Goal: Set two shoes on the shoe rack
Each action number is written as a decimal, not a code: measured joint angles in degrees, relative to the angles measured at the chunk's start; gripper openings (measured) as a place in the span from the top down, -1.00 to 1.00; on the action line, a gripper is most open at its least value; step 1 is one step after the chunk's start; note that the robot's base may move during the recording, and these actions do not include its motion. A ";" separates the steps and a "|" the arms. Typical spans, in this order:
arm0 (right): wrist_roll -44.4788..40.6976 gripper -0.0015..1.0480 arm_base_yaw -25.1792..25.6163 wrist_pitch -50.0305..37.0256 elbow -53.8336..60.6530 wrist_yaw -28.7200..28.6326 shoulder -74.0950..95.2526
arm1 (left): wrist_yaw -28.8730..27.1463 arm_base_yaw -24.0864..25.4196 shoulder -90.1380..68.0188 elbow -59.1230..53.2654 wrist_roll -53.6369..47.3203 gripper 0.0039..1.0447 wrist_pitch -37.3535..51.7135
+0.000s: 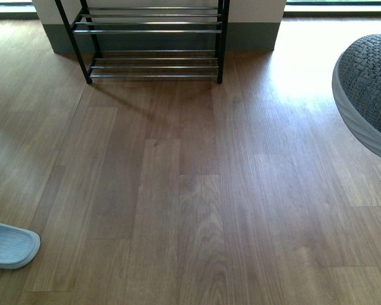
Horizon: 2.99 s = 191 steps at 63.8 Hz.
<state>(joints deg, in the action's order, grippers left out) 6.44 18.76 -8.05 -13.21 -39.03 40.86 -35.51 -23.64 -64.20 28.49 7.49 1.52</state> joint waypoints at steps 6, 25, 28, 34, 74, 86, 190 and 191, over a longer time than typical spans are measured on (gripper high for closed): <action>0.00 0.97 0.00 0.00 0.00 0.00 -0.02 | 1.01 -0.24 0.00 -0.26 -0.15 0.96 -0.04; 0.00 0.97 0.00 0.00 0.00 0.00 -0.07 | 0.79 -0.33 0.00 -0.26 -0.42 0.96 -0.04; 0.00 0.97 0.00 0.00 0.00 0.00 -0.07 | 0.81 -0.33 0.00 -0.26 -0.42 0.96 -0.04; 0.00 0.97 0.00 0.00 0.00 0.00 -0.09 | 0.81 -0.33 0.00 -0.26 -0.42 0.96 -0.04; 0.00 0.97 0.00 0.00 0.00 0.00 -0.07 | 0.79 -0.31 0.00 -0.26 -0.44 0.96 -0.04; 0.00 0.97 0.00 0.00 0.00 -0.04 -0.04 | 0.76 -0.31 0.00 -0.26 -0.44 0.96 -0.04; 0.00 0.97 0.00 0.00 -0.09 0.00 -0.02 | 0.79 -0.26 -0.11 -0.35 -0.59 0.96 -0.04; 0.00 0.97 0.00 0.00 -0.09 0.02 -0.02 | 0.79 -0.26 -0.11 -0.35 -0.59 0.96 -0.04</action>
<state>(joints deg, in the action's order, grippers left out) 6.44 18.76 -8.05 -13.30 -39.00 40.84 -34.72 -23.90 -64.31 28.14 6.90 1.48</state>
